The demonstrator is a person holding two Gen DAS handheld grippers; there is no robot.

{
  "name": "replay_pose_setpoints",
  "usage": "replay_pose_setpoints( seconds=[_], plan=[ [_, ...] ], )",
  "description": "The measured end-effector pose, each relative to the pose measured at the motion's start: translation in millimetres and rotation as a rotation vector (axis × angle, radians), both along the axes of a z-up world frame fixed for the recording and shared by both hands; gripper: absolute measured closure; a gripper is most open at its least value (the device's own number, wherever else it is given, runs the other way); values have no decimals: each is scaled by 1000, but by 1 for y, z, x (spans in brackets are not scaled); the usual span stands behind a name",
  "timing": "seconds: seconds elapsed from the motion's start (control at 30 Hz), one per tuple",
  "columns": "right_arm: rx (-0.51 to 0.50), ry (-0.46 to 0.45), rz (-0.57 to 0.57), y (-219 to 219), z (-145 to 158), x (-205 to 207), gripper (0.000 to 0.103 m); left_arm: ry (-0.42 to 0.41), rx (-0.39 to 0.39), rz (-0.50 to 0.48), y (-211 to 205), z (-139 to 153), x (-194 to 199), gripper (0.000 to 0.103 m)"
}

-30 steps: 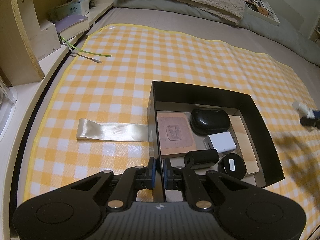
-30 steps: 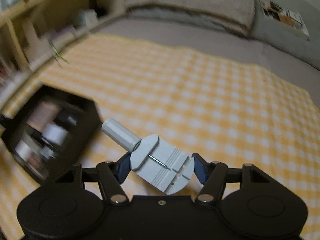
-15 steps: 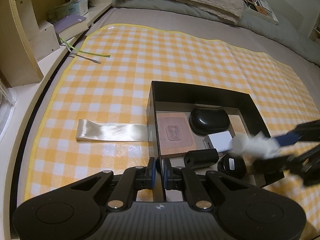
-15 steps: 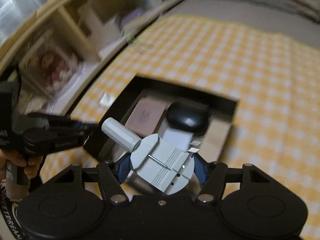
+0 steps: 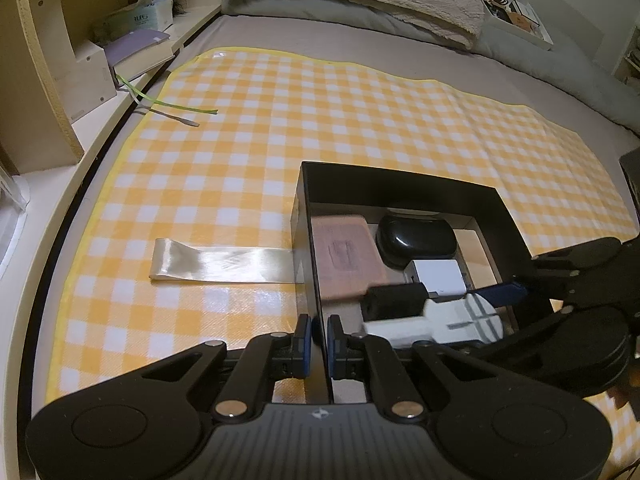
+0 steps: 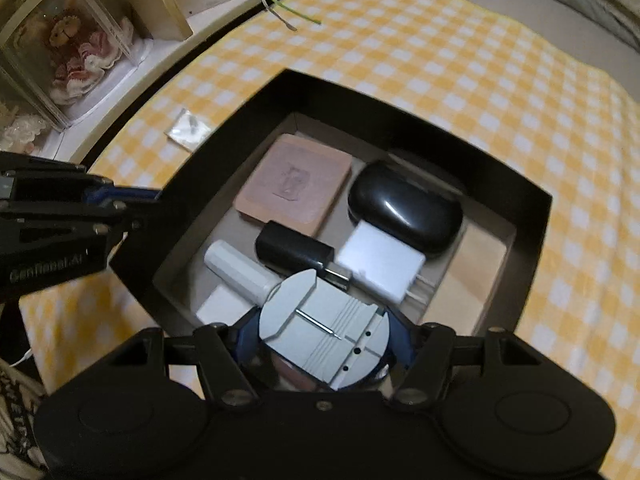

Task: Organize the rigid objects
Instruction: 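Carry the white tool into the box and open the right gripper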

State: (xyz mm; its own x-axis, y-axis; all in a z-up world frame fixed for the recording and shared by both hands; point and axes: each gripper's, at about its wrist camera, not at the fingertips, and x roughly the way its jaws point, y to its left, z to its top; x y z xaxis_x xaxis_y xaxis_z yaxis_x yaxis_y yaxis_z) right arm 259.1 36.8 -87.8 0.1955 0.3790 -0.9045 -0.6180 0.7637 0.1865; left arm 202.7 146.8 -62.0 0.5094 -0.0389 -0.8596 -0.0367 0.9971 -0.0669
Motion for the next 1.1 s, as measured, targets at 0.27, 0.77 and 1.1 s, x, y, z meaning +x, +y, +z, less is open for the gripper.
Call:
replay_pose_setpoints(
  seconds=[0.27,0.77,1.1],
  plan=[
    [80,62,-38,11,6,-1,21,-2,-3,-1,0,0,0,94],
    [104,77,-105,-11,20,-4,69,-2,-2,-1,-1,0,0,95],
    [69,82,-94,-9,15,-6,69,-2,-2,-1,0,1,0,95]
  ],
)
